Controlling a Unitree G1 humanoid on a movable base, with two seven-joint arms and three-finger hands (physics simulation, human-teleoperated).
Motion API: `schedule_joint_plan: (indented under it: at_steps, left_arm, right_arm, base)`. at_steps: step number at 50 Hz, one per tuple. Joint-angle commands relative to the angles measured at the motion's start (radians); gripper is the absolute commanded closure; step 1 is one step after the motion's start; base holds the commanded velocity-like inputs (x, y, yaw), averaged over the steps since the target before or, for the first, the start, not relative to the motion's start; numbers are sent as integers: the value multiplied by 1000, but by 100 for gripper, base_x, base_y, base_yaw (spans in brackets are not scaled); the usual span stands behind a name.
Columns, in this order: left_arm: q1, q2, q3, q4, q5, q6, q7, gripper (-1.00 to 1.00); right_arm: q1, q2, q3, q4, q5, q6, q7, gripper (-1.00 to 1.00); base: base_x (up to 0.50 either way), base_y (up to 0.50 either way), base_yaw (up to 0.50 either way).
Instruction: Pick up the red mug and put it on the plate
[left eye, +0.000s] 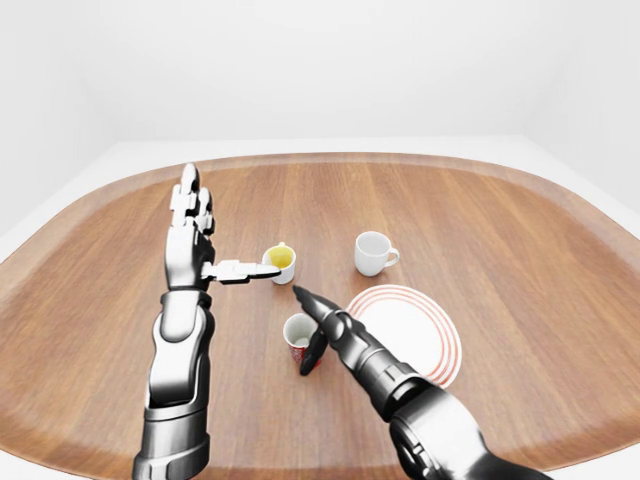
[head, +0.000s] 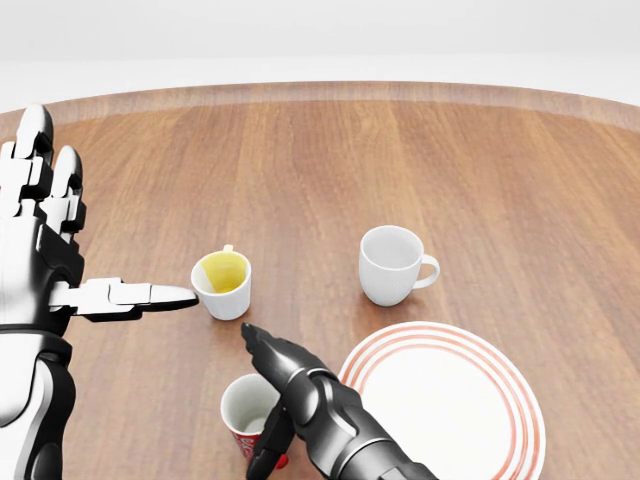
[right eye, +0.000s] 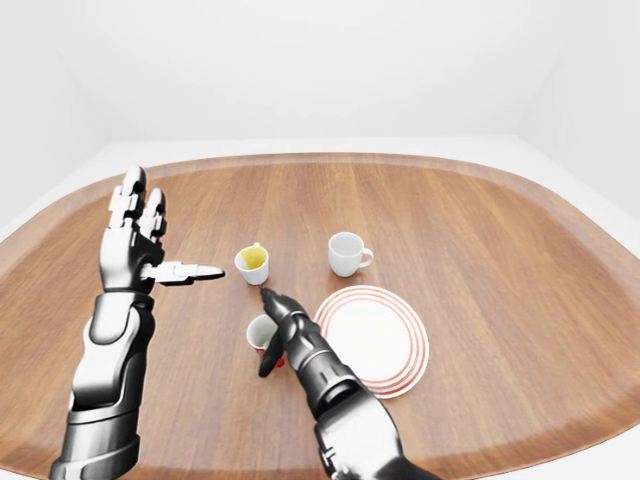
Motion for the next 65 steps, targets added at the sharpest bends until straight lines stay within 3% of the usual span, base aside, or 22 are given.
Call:
schedule_joint_plan:
  at_steps: [1, 11, 12, 13, 38, 65]
  left_arm:
    - [1, 0, 1, -2, -2, 0, 0, -100]
    - [1, 0, 0, 6, -4, 0, 0, -100]
    - [2, 0, 0, 4, -4, 0, 0, -100]
    - [4, 0, 0, 1, -5, 0, 0, -100]
    - [5, 1, 1, 23, -5, 0, 0, -100]
    - [11, -7, -10, -16, 8, 0, 0, -100]
  right_arm:
    - [-7, 7, -1, 17, -7, 0, -4, -100]
    - [-5, 6, -2, 23, -12, 0, -9, -100]
    - [-5, 6, -2, 21, -13, 0, -10, -59]
    - [-4, 6, -1, 17, -13, 0, -10, 100]
    - [4, -5, 2, -24, -23, 0, 1, 100]
    - [101, -68, 23, -526, -54, 0, 212, 100]
  base:
    - [0, 0, 0]
    - [0, 0, 0]
    - [0, 0, 0]
    - [0, 0, 0]
    - [0, 0, 0]
    - [0, 0, 0]
